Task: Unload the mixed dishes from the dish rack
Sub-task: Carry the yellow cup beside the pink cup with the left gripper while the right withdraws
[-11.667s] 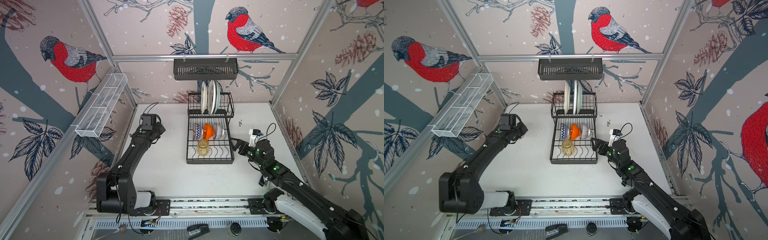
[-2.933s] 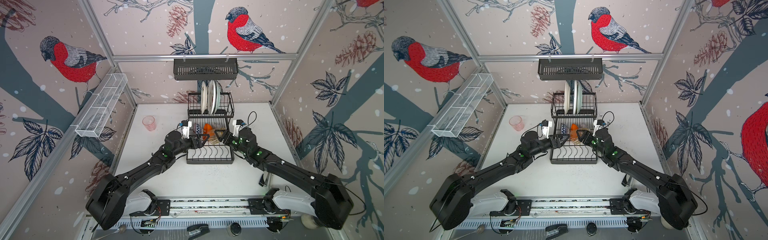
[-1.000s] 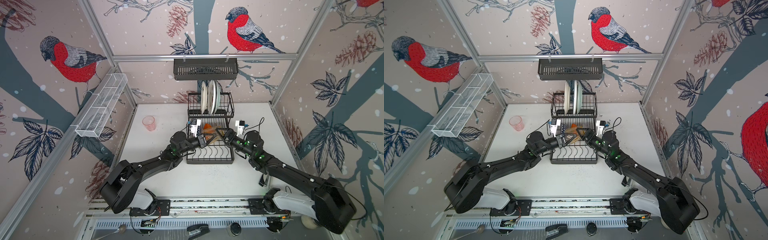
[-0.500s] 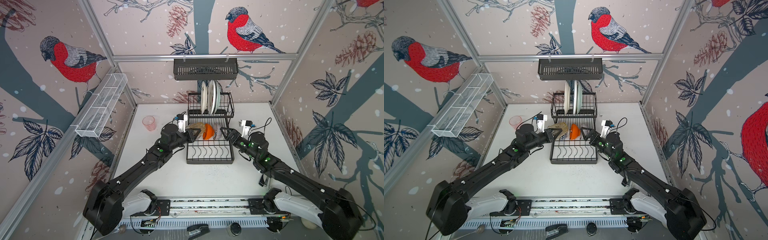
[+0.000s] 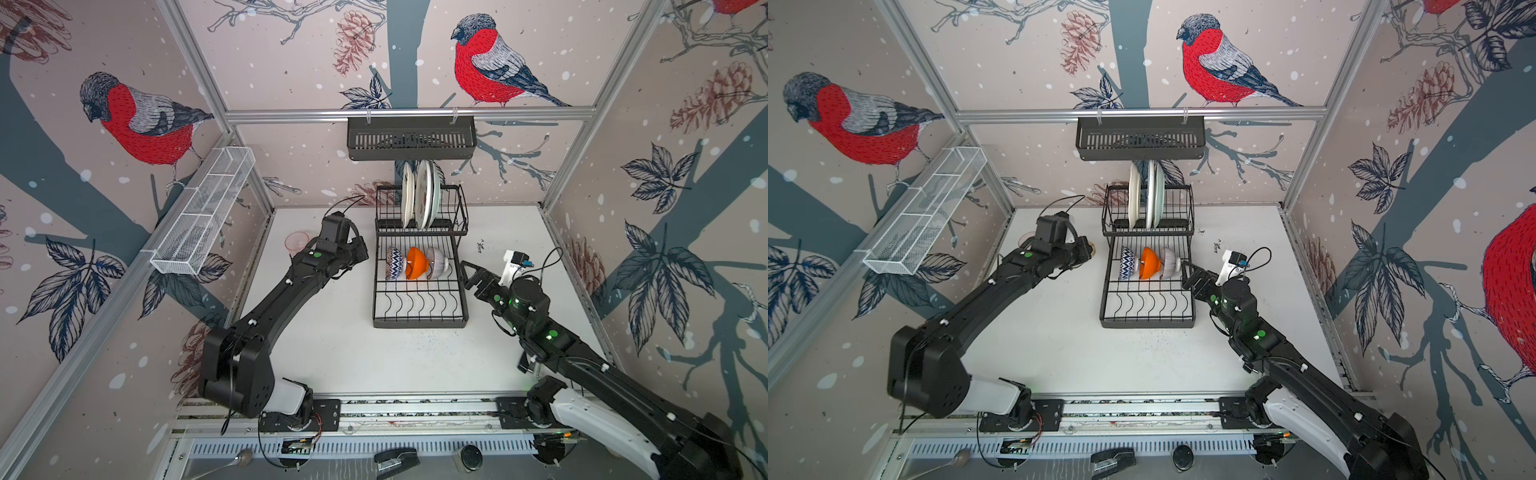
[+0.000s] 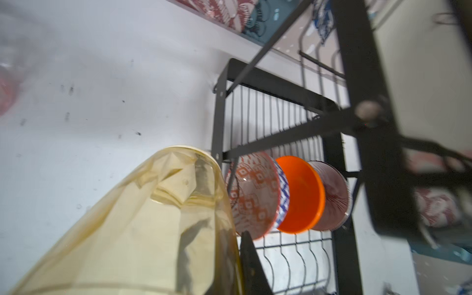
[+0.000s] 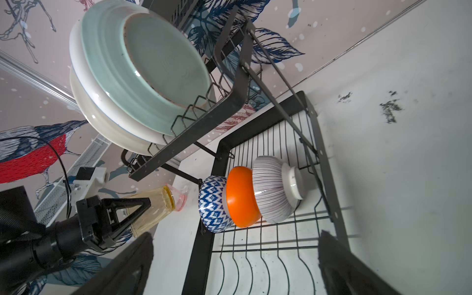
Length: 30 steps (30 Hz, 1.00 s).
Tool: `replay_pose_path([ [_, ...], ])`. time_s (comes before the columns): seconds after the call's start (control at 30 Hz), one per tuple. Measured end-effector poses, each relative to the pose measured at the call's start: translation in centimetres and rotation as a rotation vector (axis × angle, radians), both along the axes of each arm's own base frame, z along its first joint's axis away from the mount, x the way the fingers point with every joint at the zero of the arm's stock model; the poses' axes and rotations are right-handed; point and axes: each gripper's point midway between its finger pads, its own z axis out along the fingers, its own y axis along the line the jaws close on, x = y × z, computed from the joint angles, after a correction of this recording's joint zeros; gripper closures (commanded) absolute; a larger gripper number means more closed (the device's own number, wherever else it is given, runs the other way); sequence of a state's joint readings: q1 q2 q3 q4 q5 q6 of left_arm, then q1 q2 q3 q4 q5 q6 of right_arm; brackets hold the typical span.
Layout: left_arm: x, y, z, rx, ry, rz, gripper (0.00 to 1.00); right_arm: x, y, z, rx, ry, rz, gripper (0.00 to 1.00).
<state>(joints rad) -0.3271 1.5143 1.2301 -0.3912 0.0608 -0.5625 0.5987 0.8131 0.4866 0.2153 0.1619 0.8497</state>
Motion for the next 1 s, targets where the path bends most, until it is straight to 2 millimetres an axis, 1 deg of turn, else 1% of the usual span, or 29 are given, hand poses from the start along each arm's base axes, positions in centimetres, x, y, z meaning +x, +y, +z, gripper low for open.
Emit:
replay_pose_path([
  [0.13,3.5,1.7,-1.9,0.133,0.1,0.056,1.0,-0.2,-1.1,0.7,-0.031,-0.037,-0.034,0.0],
  [0.2,5.2,2.5,-2.7,0.2,0.139,0.08,1.0,-0.3,-1.4,0.6,-0.042,-0.041,-0.043,0.0],
  [0.27,6.4,3.3,-3.5,0.261,0.177,0.094,1.0,-0.3,-1.5,0.1,-0.064,-0.036,-0.043,0.0],
  [0.37,7.2,4.3,-4.5,0.307,0.233,0.098,1.0,-0.4,-1.6,-0.6,-0.088,-0.019,-0.041,0.0],
  [0.43,7.8,5.3,-4.9,0.32,0.26,0.103,1.0,-0.4,-1.6,-0.9,-0.104,-0.017,-0.038,0.0],
  [0.53,8.8,6.8,-5.7,0.325,0.292,0.118,1.0,-0.5,-1.5,-1.0,-0.106,-0.016,-0.028,0.0],
  [0.6,9.4,7.3,-6.3,0.318,0.313,0.118,1.0,-0.6,-1.4,-1.0,-0.106,-0.015,-0.017,0.0],
  [0.7,10.2,7.6,-7.1,0.314,0.337,0.107,1.0,-0.6,-1.1,-1.5,-0.116,-0.006,-0.003,0.0],
  [0.8,10.9,7.4,-7.8,0.288,0.359,0.082,1.0,-0.7,-0.3,-2.3,-0.122,0.018,0.039,0.0],
  [1.0,13.3,8.0,-7.9,0.24,0.355,0.083,1.0,-0.7,0.8,-4.1,-0.14,0.073,0.097,0.0],
])
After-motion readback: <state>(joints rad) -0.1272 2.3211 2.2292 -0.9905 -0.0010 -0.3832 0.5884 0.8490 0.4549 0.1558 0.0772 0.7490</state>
